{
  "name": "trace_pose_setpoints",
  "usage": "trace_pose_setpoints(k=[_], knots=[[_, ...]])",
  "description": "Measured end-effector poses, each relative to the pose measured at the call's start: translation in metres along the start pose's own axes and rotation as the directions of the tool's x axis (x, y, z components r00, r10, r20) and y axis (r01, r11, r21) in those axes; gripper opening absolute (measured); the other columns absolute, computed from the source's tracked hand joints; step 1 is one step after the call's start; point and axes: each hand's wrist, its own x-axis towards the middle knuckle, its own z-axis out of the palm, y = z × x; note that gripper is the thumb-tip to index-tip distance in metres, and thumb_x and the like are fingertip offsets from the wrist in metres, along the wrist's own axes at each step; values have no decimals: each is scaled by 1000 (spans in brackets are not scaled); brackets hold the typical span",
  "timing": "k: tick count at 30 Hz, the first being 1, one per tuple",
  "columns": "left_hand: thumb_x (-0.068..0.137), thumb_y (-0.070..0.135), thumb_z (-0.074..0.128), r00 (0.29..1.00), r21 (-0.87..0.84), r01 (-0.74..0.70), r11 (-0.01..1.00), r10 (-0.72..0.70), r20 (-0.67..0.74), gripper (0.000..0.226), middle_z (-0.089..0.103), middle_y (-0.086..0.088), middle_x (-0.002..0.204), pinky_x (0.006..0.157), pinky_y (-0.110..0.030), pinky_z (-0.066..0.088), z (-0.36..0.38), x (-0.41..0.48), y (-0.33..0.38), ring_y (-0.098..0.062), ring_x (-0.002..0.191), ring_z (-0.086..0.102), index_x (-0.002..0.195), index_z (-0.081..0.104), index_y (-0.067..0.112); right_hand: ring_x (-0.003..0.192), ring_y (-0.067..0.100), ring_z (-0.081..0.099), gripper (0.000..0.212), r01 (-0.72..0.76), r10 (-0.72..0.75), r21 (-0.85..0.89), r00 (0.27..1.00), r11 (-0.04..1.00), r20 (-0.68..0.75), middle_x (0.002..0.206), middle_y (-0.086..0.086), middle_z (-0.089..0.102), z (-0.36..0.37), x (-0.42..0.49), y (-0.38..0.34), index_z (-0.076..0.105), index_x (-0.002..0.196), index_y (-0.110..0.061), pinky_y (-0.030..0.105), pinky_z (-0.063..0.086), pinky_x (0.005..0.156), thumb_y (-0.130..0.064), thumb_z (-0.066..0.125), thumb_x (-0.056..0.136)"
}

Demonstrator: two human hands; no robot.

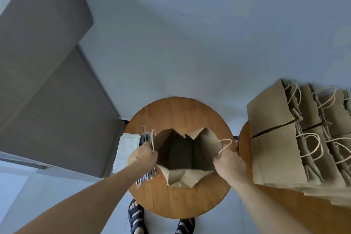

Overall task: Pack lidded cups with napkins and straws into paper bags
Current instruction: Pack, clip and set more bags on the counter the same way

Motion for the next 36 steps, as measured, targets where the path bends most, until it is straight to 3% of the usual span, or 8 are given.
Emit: trace_pose_setpoints(k=[4,8,11,15,19,23,26,36], knots=[[90,54,50,974,-96,-77,992,95,205,36,65,7,91,60,-24,58,23,1,12,-9,70,66,113,53,27,66,6,64,25,106,-132,160,978,981,160,80,-12,62,10,-9,-21,49,107,-25,23,57,60,-45,58,94],[73,73,56,939,-70,-140,988,155,308,74,61,8,114,59,-19,46,20,5,14,-6,81,59,133,40,34,89,12,66,54,133,-168,143,948,981,270,106,-9,64,10,-12,-28,44,127,-29,29,58,76,-62,60,86],[63,70,69,881,-155,-151,976,204,427,91,58,9,116,70,-20,50,6,7,11,-8,90,62,139,30,38,112,17,62,73,135,-179,159,935,978,305,131,-9,58,5,-13,-25,39,139,-33,34,56,89,-68,62,79],[63,53,79,802,-88,-218,972,229,552,106,50,1,136,90,-29,52,-20,5,11,-17,110,59,148,18,38,128,20,52,81,138,-213,215,899,967,383,146,-9,47,-4,-14,-26,34,145,-35,39,49,100,-62,66,75],[77,45,73,906,114,-321,940,269,327,87,47,-4,143,104,-45,46,-60,4,26,-26,126,50,149,29,21,137,20,42,77,184,-247,184,874,966,419,154,-5,37,-29,-8,-35,29,150,-31,38,41,107,-43,60,80],[85,47,62,942,269,-333,904,329,61,79,39,-4,151,109,-45,39,-119,-3,48,-27,135,38,151,28,23,138,21,39,63,325,-340,102,911,940,233,154,0,36,-75,9,-72,33,150,-23,39,38,110,-33,55,91],[88,43,59,937,297,-299,907,337,-87,77,34,-3,154,109,-44,37,-173,-13,56,-27,139,33,153,24,23,137,21,41,56,436,-444,90,889,895,111,152,1,39,-113,19,-117,37,148,-19,37,37,111,-29,52,94],[85,43,59,857,290,-182,940,296,-421,74,35,-2,153,110,-44,34,-344,-58,16,-26,140,30,151,29,26,132,25,44,53,733,-732,-9,679,681,-50,146,6,45,-198,-6,-302,46,142,-18,37,38,108,-35,56,93]])
